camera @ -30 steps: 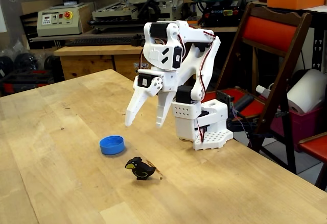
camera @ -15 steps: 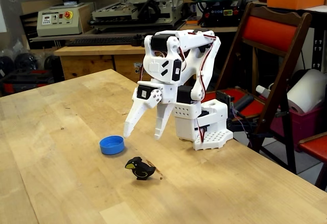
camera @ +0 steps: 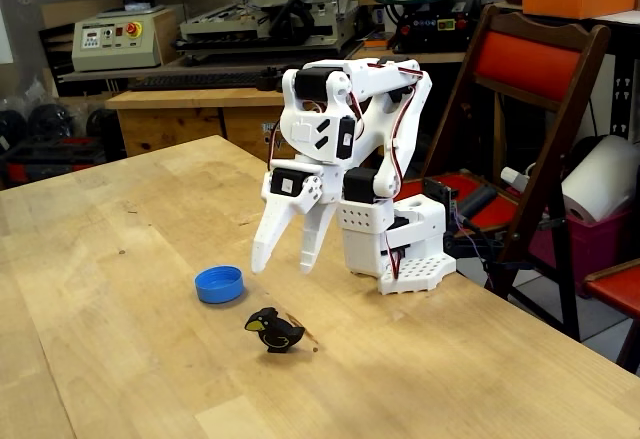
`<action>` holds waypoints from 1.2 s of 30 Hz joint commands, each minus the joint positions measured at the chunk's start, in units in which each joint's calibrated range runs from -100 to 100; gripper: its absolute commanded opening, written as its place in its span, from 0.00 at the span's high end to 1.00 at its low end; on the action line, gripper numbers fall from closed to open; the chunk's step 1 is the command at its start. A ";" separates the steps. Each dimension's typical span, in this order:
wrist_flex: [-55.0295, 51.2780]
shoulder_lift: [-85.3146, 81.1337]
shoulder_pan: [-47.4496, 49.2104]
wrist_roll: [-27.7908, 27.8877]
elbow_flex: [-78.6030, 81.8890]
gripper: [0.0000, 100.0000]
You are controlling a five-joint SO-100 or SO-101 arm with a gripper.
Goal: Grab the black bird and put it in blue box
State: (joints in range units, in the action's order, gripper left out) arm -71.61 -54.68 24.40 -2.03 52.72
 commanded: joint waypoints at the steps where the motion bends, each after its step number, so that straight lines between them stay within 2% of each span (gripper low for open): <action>1: 0.47 3.37 0.49 -0.10 -1.22 0.62; 18: -0.80 18.18 0.42 0.05 -18.30 0.62; 27: -8.94 22.37 0.42 0.10 -19.27 0.62; 36: -10.60 24.94 0.49 0.10 -19.36 0.62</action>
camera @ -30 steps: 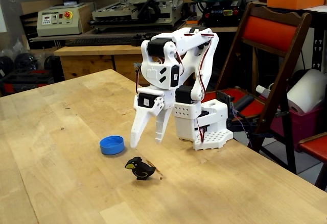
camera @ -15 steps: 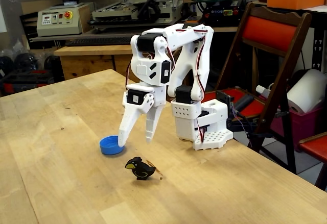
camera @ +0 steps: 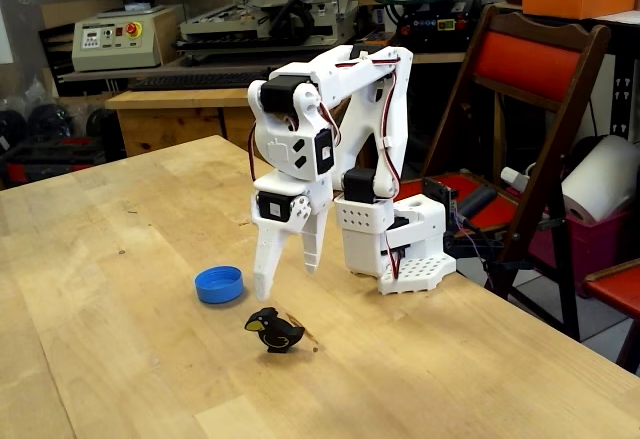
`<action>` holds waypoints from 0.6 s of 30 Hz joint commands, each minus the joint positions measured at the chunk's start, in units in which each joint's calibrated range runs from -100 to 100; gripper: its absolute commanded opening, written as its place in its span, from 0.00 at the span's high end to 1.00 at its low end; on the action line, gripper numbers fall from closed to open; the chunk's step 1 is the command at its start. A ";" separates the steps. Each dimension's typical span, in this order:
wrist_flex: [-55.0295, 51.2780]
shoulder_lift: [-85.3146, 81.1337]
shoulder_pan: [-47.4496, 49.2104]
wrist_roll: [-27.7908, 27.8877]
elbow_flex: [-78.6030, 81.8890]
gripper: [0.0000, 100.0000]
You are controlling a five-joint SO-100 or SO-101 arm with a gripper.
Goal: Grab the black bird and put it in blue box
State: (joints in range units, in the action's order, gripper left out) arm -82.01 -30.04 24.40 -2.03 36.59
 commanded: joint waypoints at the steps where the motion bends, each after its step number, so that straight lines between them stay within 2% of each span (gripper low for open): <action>1: -0.21 0.73 0.49 0.10 -3.23 0.62; 18: 0.51 4.33 0.49 0.05 -2.88 0.62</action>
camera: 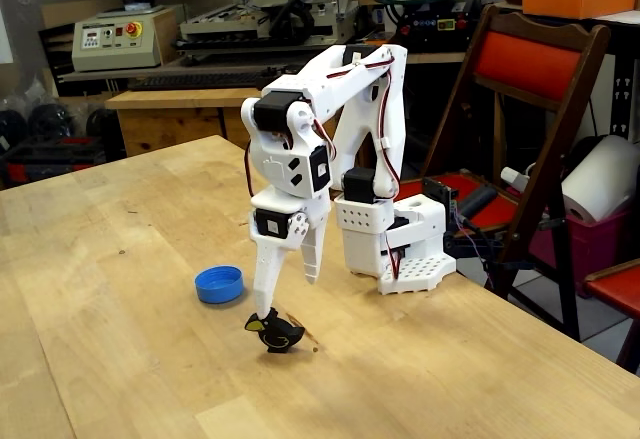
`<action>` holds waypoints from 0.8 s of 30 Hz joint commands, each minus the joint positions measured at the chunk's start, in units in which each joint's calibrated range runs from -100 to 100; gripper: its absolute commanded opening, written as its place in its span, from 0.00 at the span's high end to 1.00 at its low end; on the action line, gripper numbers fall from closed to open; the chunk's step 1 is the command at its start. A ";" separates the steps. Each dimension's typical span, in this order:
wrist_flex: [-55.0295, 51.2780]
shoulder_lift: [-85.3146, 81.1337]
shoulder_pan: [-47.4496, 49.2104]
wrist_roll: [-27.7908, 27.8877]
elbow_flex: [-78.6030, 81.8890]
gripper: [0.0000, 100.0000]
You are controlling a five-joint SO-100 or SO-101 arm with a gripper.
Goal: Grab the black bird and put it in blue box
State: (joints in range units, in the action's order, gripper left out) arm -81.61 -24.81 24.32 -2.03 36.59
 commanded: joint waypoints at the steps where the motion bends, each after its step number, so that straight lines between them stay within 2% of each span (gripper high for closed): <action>1: 0.11 -0.91 0.57 0.05 -2.88 0.62; 24: 7.46 -0.14 -0.10 0.05 -2.17 0.62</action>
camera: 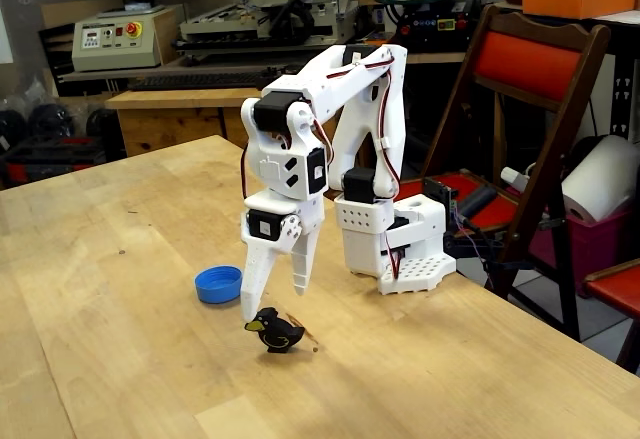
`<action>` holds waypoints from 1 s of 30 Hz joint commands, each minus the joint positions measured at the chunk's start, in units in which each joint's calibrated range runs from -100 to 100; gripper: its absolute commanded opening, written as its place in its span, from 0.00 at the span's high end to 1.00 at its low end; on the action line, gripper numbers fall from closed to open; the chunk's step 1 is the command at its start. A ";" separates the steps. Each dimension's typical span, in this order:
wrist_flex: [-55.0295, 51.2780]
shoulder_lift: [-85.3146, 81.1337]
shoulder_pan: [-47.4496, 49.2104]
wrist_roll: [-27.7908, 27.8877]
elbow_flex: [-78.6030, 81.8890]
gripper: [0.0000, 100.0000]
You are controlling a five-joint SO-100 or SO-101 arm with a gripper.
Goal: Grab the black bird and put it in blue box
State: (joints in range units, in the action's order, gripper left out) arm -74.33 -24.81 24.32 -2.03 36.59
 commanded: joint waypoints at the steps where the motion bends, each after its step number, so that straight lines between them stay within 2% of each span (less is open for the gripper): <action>1: 0.18 -0.14 -0.10 0.05 -2.17 0.62; 10: 0.65 0.20 -0.10 0.05 -2.08 0.62; 19: 0.18 10.30 -0.17 0.05 -2.17 0.62; 30: 0.10 10.47 -0.25 0.05 -2.17 0.62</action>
State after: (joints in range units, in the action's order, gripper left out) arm -74.01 -13.82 24.32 -2.03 36.59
